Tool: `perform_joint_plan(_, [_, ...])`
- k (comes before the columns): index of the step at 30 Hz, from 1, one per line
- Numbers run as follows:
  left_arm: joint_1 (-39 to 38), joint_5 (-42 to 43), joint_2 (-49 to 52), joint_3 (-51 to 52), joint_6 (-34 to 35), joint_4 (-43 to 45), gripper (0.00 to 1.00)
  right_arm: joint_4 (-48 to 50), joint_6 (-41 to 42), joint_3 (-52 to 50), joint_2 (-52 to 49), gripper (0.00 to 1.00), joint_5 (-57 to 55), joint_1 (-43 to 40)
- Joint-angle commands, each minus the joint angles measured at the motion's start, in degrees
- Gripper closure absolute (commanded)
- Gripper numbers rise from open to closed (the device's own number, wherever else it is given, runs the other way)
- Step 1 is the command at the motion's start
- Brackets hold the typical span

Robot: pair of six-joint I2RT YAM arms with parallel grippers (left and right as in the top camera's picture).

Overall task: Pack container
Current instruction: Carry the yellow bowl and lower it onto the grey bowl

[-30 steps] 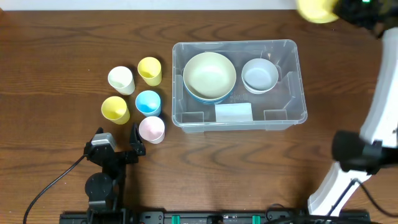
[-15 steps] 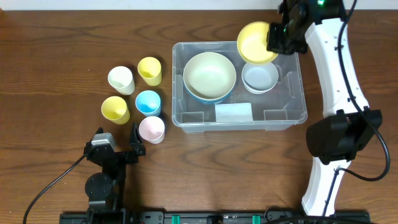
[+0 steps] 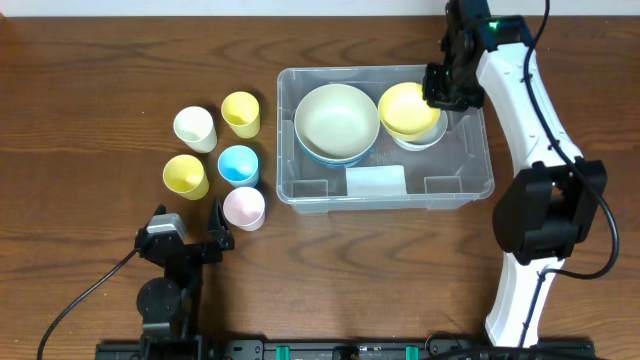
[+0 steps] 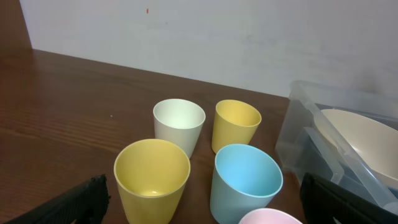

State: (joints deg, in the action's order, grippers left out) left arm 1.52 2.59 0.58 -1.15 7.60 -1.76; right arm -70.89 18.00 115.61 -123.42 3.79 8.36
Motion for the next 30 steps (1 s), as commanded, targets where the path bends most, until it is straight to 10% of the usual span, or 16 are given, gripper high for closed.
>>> perform_joint_plan(1, [0.4, -1.2, -0.3, 0.9, -0.5, -2.3, 0.02, 1.0, 0.4, -1.3, 0.8, 0.77, -0.4, -0.6])
perform_joint_plan(30, [0.4, -1.2, -0.3, 0.9, -0.5, -2.3, 0.02, 0.0, -2.9, -1.1, 1.0, 0.95, 14.9, 2.3])
